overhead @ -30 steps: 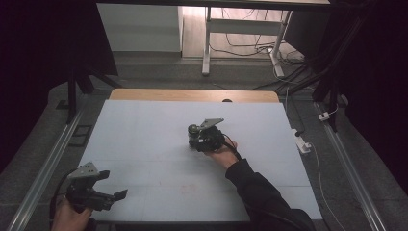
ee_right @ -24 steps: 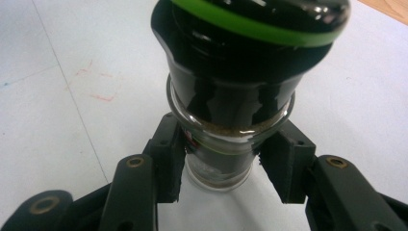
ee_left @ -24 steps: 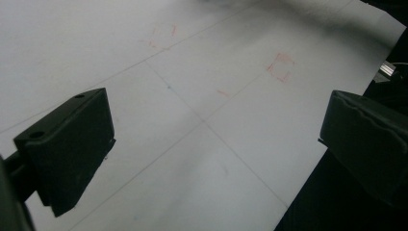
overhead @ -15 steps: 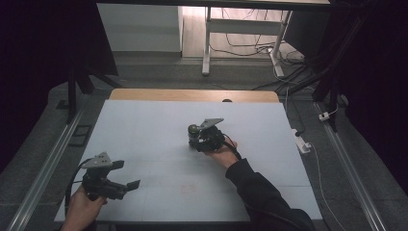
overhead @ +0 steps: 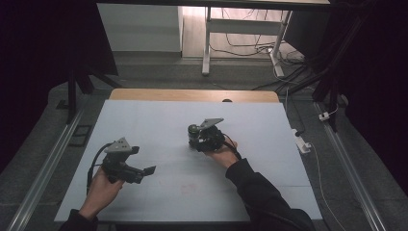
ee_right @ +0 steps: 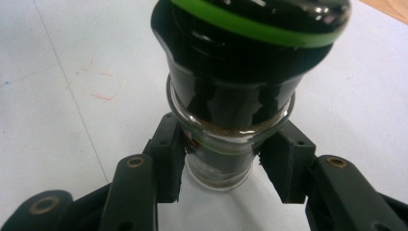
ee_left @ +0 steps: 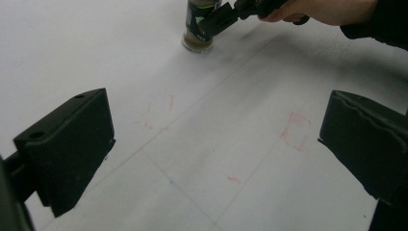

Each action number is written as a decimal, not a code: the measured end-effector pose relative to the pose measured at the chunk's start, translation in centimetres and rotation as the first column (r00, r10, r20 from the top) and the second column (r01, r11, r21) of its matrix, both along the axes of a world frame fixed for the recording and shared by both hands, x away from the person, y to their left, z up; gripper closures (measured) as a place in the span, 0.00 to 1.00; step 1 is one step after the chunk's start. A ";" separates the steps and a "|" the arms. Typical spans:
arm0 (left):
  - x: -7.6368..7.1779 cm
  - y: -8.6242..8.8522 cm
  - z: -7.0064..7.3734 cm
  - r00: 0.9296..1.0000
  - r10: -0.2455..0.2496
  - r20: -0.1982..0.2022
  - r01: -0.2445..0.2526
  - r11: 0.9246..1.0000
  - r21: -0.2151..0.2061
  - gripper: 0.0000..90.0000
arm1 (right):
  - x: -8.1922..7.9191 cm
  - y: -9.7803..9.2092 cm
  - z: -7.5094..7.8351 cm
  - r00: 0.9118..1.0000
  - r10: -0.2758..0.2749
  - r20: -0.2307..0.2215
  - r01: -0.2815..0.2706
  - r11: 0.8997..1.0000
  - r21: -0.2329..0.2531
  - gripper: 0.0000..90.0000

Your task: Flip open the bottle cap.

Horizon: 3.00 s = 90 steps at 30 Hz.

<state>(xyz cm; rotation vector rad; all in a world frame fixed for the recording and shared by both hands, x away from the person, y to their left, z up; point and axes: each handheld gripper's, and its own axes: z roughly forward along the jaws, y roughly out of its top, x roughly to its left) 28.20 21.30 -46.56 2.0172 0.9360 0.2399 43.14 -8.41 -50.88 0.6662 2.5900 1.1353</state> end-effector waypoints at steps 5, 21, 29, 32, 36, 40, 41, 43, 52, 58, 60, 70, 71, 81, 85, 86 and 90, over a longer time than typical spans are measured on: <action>1.7 -1.3 0.2 1.000 -0.008 0.008 0.008 1.000 0.010 0.00 | 0.0 0.0 0.0 1.000 0.000 0.000 0.000 1.000 0.000 0.59; 5.8 -4.4 0.2 0.998 -0.055 0.024 0.055 0.998 0.012 0.00 | 0.0 0.0 0.0 1.000 0.001 0.001 -0.001 1.000 0.002 0.59; 7.9 -5.8 0.0 0.997 -0.077 0.022 0.077 0.997 0.014 0.00 | 0.0 0.0 0.0 1.000 0.001 0.000 -0.001 1.000 0.002 0.59; 8.2 -6.3 -0.1 0.997 -0.077 0.019 0.076 0.997 0.027 0.00 | 0.0 0.0 0.0 1.000 0.001 0.000 -0.001 1.000 0.002 0.59; 8.9 -7.1 -0.3 0.996 -0.091 0.016 0.090 0.995 0.046 0.00 | 0.0 0.0 0.0 1.000 0.001 -0.001 -0.001 1.000 0.003 0.59; 9.4 -7.8 -0.5 0.995 -0.100 0.011 0.099 0.994 0.055 0.01 | 0.0 0.0 0.0 1.000 0.002 0.000 -0.002 1.000 0.002 0.59; 9.5 -8.0 -0.5 0.995 -0.101 0.016 0.100 0.993 0.068 0.02 | 0.0 0.0 0.0 1.000 0.001 0.000 -0.001 1.000 0.002 0.59; 9.7 -8.2 -0.6 0.994 -0.108 0.024 0.106 0.991 0.078 0.06 | 0.0 0.0 0.0 1.000 0.001 0.000 -0.001 1.000 0.002 0.59; 10.2 -8.4 -0.6 0.988 -0.144 0.046 0.140 0.987 0.075 0.51 | 0.0 0.0 0.0 1.000 0.004 0.002 -0.004 1.000 -0.002 0.59; 10.4 -9.2 -0.7 0.985 -0.170 0.030 0.167 0.982 0.085 0.98 | 0.0 0.0 0.0 1.000 0.004 0.002 -0.004 1.000 -0.002 0.59; 10.5 -9.4 -0.7 0.985 -0.168 0.027 0.165 0.982 0.094 0.99 | 0.0 0.0 0.0 1.000 0.004 0.002 -0.004 1.000 -0.003 0.59; 10.9 -9.8 -1.0 0.988 -0.156 0.015 0.154 0.984 0.091 0.99 | 0.0 0.0 0.0 1.000 0.002 0.001 -0.002 1.000 -0.003 0.59; 10.9 -9.8 -0.8 0.988 -0.157 0.018 0.155 0.985 0.082 0.99 | 0.0 0.0 0.0 1.000 0.001 0.000 -0.001 1.000 -0.002 0.59; 10.7 -9.7 -0.1 0.987 -0.159 0.022 0.157 0.985 0.071 0.99 | 0.0 0.0 0.0 1.000 0.001 -0.003 -0.001 1.000 -0.002 0.59; 10.7 -9.7 0.2 0.988 -0.155 0.028 0.153 0.987 0.053 0.99 | 0.0 0.1 0.0 1.000 0.003 0.002 -0.003 1.000 -0.004 0.59; 10.7 -9.6 0.3 0.988 -0.155 0.029 0.153 0.987 0.053 0.99 | 0.0 0.1 0.0 1.000 0.003 0.002 -0.003 1.000 -0.004 0.59; 10.9 -9.5 0.5 0.989 -0.146 0.028 0.145 0.988 0.047 0.99 | 0.0 0.1 0.0 1.000 0.003 0.003 -0.003 1.000 -0.003 0.59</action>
